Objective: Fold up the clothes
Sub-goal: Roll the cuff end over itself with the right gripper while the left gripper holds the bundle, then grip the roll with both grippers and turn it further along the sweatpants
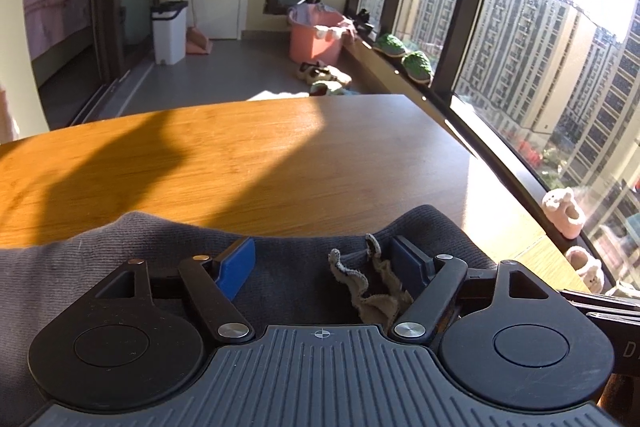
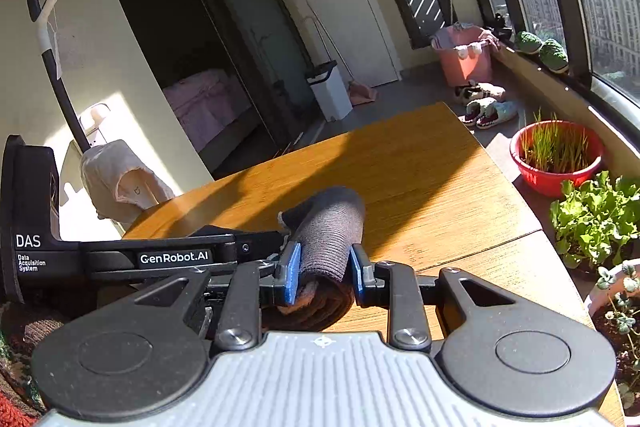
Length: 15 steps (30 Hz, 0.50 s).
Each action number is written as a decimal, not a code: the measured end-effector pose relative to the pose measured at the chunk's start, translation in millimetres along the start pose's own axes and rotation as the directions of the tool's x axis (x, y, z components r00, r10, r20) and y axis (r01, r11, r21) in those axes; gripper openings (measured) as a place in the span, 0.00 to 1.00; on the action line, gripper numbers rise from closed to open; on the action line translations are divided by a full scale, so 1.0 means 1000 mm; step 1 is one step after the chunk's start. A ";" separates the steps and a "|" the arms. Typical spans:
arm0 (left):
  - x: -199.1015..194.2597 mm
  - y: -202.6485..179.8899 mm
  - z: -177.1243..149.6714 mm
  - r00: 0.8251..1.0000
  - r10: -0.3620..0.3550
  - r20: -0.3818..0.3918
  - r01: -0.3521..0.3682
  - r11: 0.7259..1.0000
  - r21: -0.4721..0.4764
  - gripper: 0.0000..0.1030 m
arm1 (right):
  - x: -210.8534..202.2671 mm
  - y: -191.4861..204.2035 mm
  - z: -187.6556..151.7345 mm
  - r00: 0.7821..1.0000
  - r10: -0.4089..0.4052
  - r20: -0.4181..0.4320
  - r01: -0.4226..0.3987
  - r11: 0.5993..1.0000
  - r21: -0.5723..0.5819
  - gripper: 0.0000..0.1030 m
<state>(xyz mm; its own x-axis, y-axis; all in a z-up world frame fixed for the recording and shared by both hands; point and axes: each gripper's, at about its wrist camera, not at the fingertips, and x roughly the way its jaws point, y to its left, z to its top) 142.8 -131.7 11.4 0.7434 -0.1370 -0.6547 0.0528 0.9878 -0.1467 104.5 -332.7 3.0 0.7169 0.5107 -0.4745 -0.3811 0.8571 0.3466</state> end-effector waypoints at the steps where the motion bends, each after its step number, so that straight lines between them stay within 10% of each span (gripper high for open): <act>1: -0.002 -0.002 0.000 1.000 -0.006 0.001 0.006 1.000 -0.003 0.82 | -0.001 0.003 0.002 1.000 -0.025 0.004 0.025 0.999 -0.040 0.25; 8: -0.004 -0.010 -0.002 0.999 -0.039 -0.004 0.039 0.999 -0.006 0.82 | 0.009 0.032 -0.004 0.993 -0.111 0.035 0.116 0.957 -0.266 0.25; 15: -0.011 0.000 0.002 0.997 -0.071 0.001 0.071 0.995 -0.070 0.79 | 0.018 0.080 -0.031 0.971 -0.198 0.135 0.240 0.795 -0.557 0.25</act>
<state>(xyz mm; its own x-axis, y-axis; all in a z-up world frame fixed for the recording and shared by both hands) 135.8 -129.7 19.8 0.7384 -0.2069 -0.6418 0.0586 0.9678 -0.2447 68.5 -252.8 -2.4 0.8503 0.3169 -0.4202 -0.4565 0.8414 -0.2892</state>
